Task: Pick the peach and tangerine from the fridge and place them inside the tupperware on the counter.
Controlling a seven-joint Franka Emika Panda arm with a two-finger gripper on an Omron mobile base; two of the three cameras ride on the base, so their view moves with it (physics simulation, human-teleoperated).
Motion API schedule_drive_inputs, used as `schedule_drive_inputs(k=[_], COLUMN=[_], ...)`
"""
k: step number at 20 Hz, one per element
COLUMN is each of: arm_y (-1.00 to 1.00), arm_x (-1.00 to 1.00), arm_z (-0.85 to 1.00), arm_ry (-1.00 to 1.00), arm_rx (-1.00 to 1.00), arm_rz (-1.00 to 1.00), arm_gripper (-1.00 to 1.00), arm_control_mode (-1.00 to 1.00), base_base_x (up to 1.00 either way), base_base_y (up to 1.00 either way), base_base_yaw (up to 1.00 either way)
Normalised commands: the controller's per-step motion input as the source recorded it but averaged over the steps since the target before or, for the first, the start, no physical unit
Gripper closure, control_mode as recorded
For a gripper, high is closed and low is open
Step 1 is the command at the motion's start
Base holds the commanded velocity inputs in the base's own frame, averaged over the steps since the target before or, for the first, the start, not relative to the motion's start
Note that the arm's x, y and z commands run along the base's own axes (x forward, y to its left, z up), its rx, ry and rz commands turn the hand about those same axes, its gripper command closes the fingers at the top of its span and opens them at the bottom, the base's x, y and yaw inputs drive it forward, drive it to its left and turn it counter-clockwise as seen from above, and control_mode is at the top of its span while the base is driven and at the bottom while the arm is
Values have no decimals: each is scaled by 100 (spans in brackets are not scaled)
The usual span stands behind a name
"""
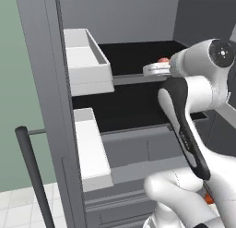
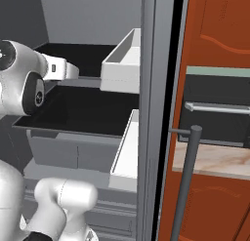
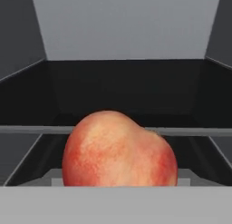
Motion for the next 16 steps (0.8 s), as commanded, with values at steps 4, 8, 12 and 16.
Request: schedule_drive_inputs(k=[4,8,12,16], arm_y=[-24,-16,-5,0], arm_x=[-100,-100,-81,-54], arm_z=[12,18,12,0], arm_ry=[4,9,23,27], arm_rx=[1,0,0,-1], arm_rz=[21,12,7,0], arm_gripper=[100,100,100,100], arm_control_mode=[-100,-100,-100,100], base_base_x=[0,0,0,-22], base_base_y=[0,0,0,0], base_base_yaw=[0,0,0,0])
